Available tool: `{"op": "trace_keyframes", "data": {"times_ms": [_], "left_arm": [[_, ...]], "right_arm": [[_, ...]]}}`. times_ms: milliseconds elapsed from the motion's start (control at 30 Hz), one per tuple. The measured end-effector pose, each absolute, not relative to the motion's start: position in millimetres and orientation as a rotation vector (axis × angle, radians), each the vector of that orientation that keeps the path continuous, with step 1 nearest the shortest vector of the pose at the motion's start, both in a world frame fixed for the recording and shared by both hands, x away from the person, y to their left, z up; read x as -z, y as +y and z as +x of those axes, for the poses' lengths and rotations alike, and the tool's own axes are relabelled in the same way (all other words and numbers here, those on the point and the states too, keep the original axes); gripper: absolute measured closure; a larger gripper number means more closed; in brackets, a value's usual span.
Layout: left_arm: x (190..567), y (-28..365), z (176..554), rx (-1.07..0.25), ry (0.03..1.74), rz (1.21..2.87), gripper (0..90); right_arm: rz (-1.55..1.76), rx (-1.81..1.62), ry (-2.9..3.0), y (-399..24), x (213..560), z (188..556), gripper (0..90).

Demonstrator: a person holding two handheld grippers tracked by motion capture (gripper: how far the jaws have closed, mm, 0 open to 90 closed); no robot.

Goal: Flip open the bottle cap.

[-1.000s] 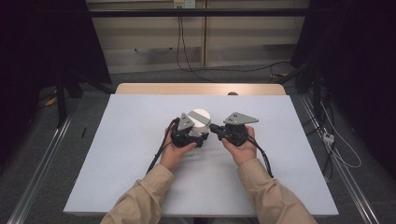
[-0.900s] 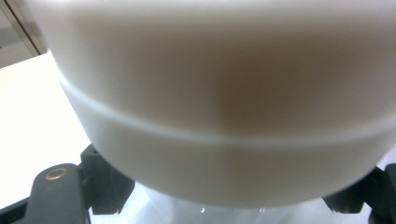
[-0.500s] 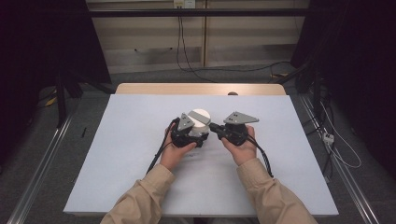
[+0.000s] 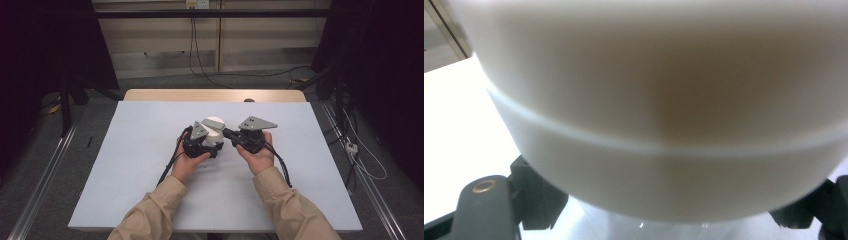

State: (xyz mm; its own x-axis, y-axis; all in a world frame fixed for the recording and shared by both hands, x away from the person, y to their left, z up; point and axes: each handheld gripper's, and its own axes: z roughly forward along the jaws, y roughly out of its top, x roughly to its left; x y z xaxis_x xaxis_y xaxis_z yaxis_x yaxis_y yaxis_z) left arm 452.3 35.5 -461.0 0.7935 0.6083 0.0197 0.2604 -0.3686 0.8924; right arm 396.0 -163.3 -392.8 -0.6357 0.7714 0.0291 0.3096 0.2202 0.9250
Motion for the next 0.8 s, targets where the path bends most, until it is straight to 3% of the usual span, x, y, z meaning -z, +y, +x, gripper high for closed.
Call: {"op": "trace_keyframes", "data": {"times_ms": [800], "left_arm": [[461, 35, 452, -0.417, 0.663, 1.95, 18.8]], "right_arm": [[0.959, -1.414, 2.048, -154, 372, 407, 90.0]]}}
